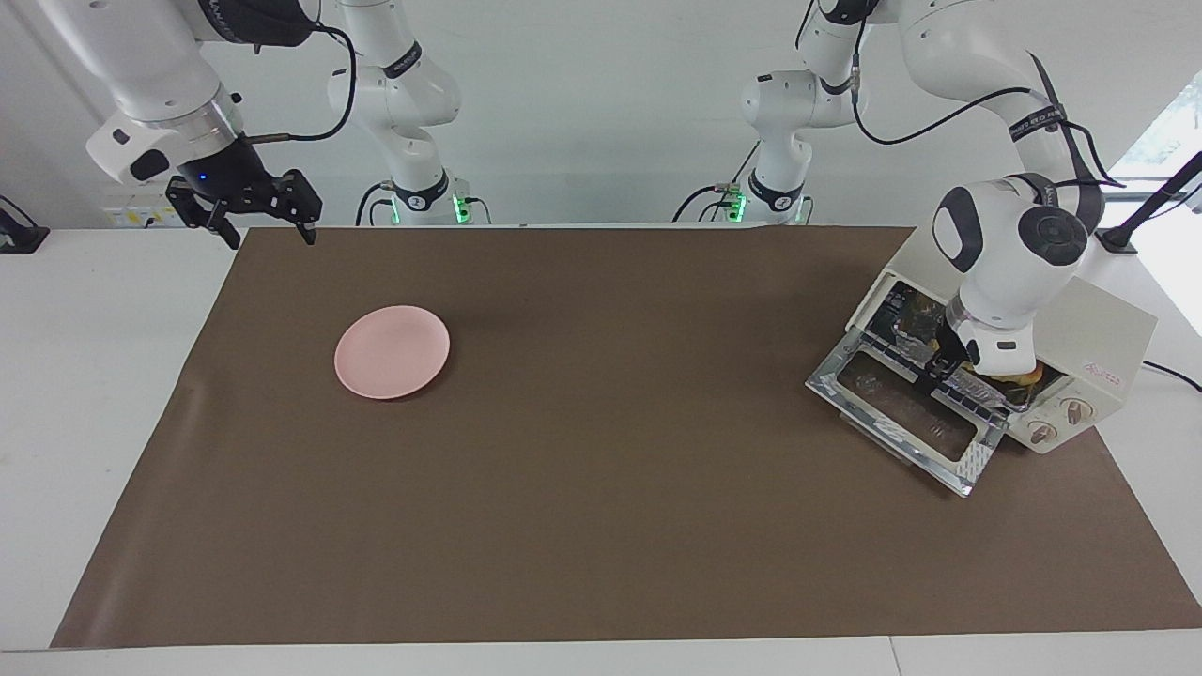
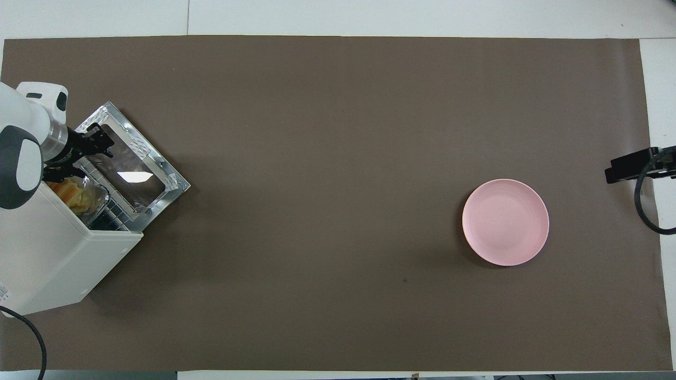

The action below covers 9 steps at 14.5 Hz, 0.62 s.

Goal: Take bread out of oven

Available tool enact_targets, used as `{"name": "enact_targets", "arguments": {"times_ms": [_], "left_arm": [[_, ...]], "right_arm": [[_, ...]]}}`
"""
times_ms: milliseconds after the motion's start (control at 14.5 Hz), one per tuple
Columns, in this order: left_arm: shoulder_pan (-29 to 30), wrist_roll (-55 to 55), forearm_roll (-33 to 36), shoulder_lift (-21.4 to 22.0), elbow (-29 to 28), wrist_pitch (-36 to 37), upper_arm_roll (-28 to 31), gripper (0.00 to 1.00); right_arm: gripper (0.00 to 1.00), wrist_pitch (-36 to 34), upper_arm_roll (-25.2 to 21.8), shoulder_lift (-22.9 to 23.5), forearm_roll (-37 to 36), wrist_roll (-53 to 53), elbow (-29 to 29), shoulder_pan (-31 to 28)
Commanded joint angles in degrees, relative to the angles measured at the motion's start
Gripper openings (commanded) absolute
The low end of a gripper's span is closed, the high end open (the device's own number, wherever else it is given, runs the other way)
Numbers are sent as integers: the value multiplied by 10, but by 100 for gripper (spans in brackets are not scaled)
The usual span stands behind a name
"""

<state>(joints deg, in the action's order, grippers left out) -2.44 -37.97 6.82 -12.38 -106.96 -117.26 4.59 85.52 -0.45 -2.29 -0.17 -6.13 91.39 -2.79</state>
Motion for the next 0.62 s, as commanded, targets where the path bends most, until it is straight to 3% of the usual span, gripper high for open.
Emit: {"name": "enact_targets", "arguments": {"times_ms": [0,69,275,550], "left_arm": [[11,-2,14,22,-27,-12,-2,8],[12,-1,14,23,-30,-11,-2,0],[14,27,14,27,-38,-6,-2,0],[-69,33,15,2,29,12,-5,0]], "right_arm": [[100,0,9,-14,-7,-12,14,-11],[100,0,9,-14,-6,-12,14,-11],[100,0,9,-14,-6,-12,14,-11],[100,0,9,-14,-7,-11,14,-11]]}}
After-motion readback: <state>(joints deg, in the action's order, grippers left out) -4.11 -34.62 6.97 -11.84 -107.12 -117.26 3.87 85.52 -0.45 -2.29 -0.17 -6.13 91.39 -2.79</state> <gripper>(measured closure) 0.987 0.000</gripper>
